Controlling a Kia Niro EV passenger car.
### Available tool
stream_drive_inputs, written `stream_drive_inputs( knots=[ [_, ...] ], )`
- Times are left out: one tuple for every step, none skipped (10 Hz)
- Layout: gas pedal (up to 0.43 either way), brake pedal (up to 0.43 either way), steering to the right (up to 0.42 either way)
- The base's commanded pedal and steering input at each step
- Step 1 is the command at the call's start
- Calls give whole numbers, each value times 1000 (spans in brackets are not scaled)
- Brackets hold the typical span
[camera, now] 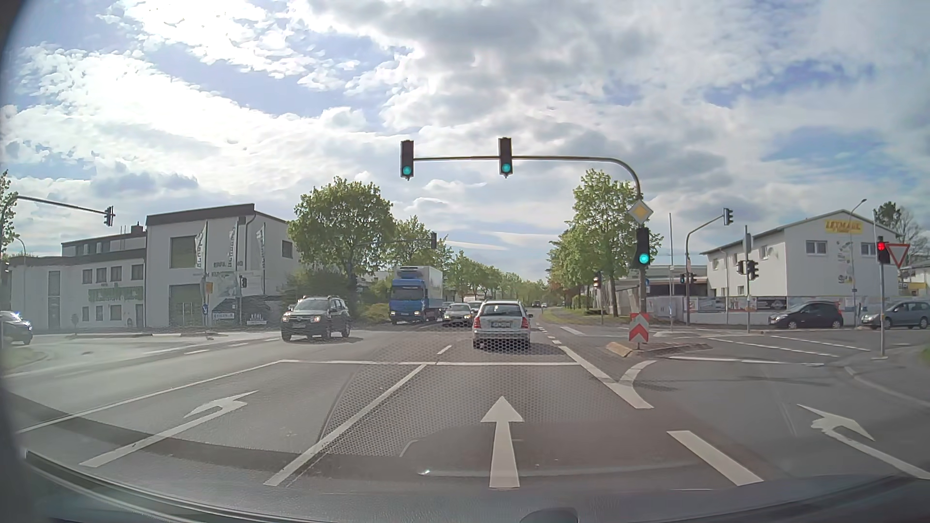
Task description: Follow the waypoints while adhering to traffic rules and regulations
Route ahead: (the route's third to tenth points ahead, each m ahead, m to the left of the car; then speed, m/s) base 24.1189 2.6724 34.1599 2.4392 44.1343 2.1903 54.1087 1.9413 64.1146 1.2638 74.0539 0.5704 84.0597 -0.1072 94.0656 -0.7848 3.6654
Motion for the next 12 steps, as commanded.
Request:
stream_drive_inputs(
  knots=[
    [260,0,6],
    [260,0,5],
    [260,0,3],
    [260,0,3],
    [260,0,3],
    [260,0,3],
    [260,0,3],
    [248,0,3],
    [248,0,3],
    [248,0,3],
    [248,0,3],
    [248,0,3]
  ],
)
